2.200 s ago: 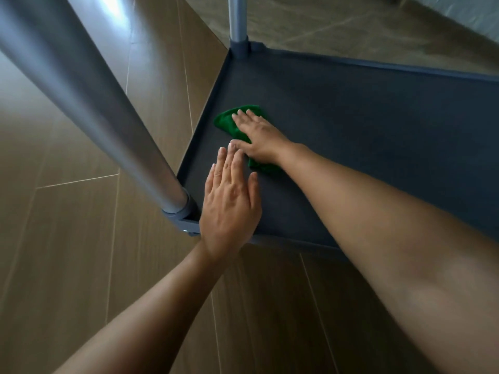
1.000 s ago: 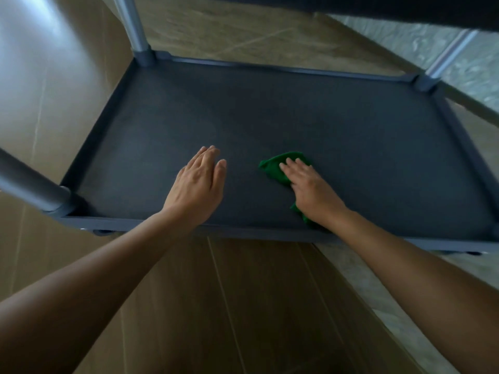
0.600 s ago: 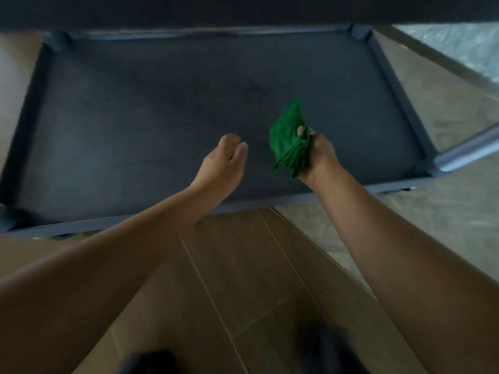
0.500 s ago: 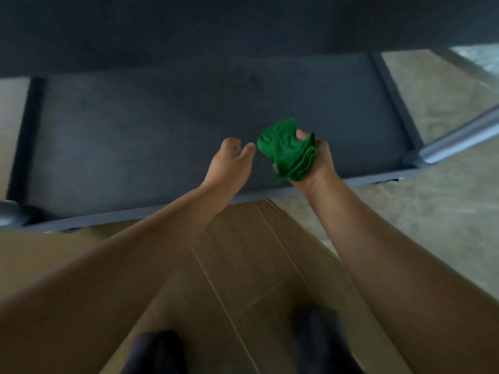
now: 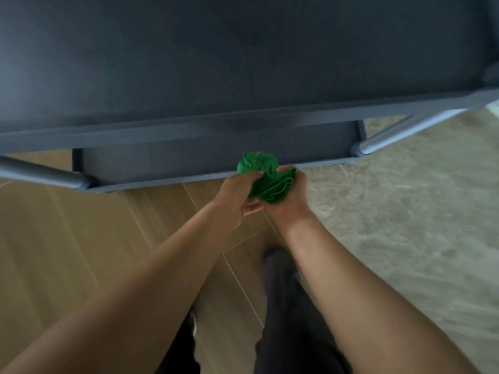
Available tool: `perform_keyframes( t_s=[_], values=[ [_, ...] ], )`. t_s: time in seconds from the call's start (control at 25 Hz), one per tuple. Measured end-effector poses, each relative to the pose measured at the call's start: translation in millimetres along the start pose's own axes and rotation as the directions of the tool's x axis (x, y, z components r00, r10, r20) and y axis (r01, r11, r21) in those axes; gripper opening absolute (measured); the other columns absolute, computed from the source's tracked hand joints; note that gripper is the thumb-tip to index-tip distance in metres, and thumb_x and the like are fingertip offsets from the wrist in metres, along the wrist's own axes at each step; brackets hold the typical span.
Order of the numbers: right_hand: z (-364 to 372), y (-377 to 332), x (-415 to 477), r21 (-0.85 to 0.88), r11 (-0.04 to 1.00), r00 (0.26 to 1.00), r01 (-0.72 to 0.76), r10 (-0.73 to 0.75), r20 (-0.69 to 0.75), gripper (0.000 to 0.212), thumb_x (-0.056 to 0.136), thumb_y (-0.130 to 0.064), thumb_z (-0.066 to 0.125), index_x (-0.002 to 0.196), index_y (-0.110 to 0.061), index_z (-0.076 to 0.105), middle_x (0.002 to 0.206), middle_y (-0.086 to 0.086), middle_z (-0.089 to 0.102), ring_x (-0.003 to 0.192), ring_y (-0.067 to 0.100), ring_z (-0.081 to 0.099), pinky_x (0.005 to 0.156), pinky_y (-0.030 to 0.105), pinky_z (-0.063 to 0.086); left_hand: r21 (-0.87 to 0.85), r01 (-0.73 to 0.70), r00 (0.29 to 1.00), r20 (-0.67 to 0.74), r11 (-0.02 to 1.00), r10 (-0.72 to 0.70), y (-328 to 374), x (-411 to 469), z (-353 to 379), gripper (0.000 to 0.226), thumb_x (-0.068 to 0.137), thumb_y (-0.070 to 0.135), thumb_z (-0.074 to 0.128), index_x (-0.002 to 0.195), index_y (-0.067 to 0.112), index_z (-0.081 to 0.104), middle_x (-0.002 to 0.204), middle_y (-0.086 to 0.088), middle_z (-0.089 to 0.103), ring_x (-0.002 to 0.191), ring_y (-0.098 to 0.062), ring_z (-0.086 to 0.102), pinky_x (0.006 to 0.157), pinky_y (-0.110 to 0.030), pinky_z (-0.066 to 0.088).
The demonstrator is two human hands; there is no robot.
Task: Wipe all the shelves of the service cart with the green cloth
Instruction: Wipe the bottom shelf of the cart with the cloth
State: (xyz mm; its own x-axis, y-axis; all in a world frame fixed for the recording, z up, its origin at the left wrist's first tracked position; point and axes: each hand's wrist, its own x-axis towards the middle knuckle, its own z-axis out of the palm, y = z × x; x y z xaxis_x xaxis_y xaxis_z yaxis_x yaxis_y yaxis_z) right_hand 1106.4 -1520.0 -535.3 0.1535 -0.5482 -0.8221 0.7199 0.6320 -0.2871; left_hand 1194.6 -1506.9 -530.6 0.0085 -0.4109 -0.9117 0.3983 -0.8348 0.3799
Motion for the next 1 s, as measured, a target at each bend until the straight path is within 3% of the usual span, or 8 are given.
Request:
perform_keyframes(
  t_s=[0.12, 0.24, 0.44, 0.6, 0.68, 0.76, 0.84, 1.0],
  values=[
    [17.4, -14.0, -56.1, 0.016, 0.999, 0.999, -0.034, 0.034, -0.004, 0.037, 0.061, -0.019, 0.039, 0.066, 0.001, 0.068, 0.068, 0.019, 0.066, 0.072, 0.035, 0.063, 0.072, 0.037, 0.05, -0.08, 0.029, 0.998, -0.047, 0.996, -0.033, 8.3, -63.0, 16.3, 0.033, 0.091, 0.016, 0.059, 0.122, 0.005, 0.055, 0.113, -0.016, 0.066, 0.08, -0.025, 0.065, 0.07, -0.039, 0.054],
    [37.6, -32.8, -110.3, -0.021, 0.998, 0.998, -0.064, 0.064, -0.013, 0.038, 0.06, -0.019, 0.038, 0.084, 0.001, 0.059, 0.072, 0.021, 0.063, 0.078, 0.035, 0.056, 0.076, 0.038, 0.046, -0.112, 0.067, 0.996, -0.053, 0.991, -0.073, 18.3, -124.3, 34.2, 0.033, 0.092, 0.017, 0.056, 0.124, 0.006, 0.054, 0.107, -0.014, 0.064, 0.072, -0.022, 0.06, 0.07, -0.037, 0.052],
    [78.7, -67.1, -201.0, -0.073, 0.994, 0.997, -0.081, 0.082, 0.002, 0.036, 0.061, -0.012, 0.037, 0.088, 0.003, 0.056, 0.087, 0.021, 0.056, 0.082, 0.035, 0.055, 0.08, 0.04, 0.047, -0.26, 0.041, 0.996, -0.062, 0.965, -0.059, 39.4, -219.7, 55.8, 0.026, 0.093, 0.012, 0.055, 0.119, 0.009, 0.053, 0.095, -0.012, 0.063, 0.073, -0.02, 0.059, 0.071, -0.034, 0.05],
    [113.3, -86.1, -274.8, -0.224, 0.969, 0.991, -0.101, 0.117, 0.061, 0.043, 0.064, -0.009, 0.037, 0.102, 0.004, 0.052, 0.097, 0.022, 0.052, 0.092, 0.035, 0.053, 0.092, 0.042, 0.043, -0.313, -0.045, 0.996, -0.084, 0.949, 0.019, 53.9, -293.3, 58.2, 0.02, 0.092, 0.007, 0.055, 0.111, 0.01, 0.054, 0.087, -0.007, 0.063, 0.071, -0.016, 0.061, 0.064, -0.029, 0.052],
    [125.0, -90.4, -304.1, -0.291, 0.95, 0.985, -0.114, 0.147, 0.095, 0.045, 0.064, -0.008, 0.036, 0.103, 0.006, 0.052, 0.098, 0.024, 0.055, 0.091, 0.035, 0.055, 0.091, 0.043, 0.043, -0.316, -0.08, 0.996, -0.068, 0.945, 0.061, 57.8, -325.0, 53.9, 0.018, 0.092, 0.006, 0.054, 0.108, 0.012, 0.054, 0.09, -0.008, 0.064, 0.073, -0.016, 0.062, 0.06, -0.028, 0.054],
    [134.2, -86.9, -335.2, -0.337, 0.935, 0.977, -0.112, 0.166, 0.134, 0.042, 0.064, -0.008, 0.036, 0.097, 0.007, 0.058, 0.095, 0.025, 0.06, 0.089, 0.035, 0.058, 0.089, 0.042, 0.044, -0.309, -0.121, 0.993, -0.047, 0.943, 0.112, 58.7, -360.8, 42.1, 0.017, 0.092, 0.004, 0.054, 0.106, 0.014, 0.055, 0.093, -0.007, 0.064, 0.073, -0.014, 0.063, 0.051, -0.025, 0.052],
    [141.2, -75.0, -365.8, -0.361, 0.925, 0.97, -0.115, 0.183, 0.161, 0.046, 0.067, -0.009, 0.037, 0.105, 0.007, 0.058, 0.102, 0.025, 0.061, 0.093, 0.035, 0.059, 0.093, 0.043, 0.043, -0.341, -0.167, 0.986, -0.033, 0.925, 0.166, 55.7, -394.1, 25.3, 0.017, 0.091, 0.001, 0.053, 0.101, 0.014, 0.058, 0.089, -0.007, 0.066, 0.067, -0.013, 0.066, 0.045, -0.022, 0.05],
    [159.2, -29.7, -420.0, -0.358, 0.926, 0.965, -0.122, 0.194, 0.174, 0.044, 0.068, -0.01, 0.04, 0.103, 0.007, 0.06, 0.1, 0.024, 0.063, 0.093, 0.035, 0.06, 0.092, 0.043, 0.045, -0.393, -0.188, 0.977, 0.016, 0.9, 0.211, 43.2, -453.5, -21.4, 0.023, 0.092, 0.0, 0.051, 0.111, 0.011, 0.058, 0.093, -0.01, 0.066, 0.071, -0.017, 0.065, 0.047, -0.023, 0.053]
  ],
)
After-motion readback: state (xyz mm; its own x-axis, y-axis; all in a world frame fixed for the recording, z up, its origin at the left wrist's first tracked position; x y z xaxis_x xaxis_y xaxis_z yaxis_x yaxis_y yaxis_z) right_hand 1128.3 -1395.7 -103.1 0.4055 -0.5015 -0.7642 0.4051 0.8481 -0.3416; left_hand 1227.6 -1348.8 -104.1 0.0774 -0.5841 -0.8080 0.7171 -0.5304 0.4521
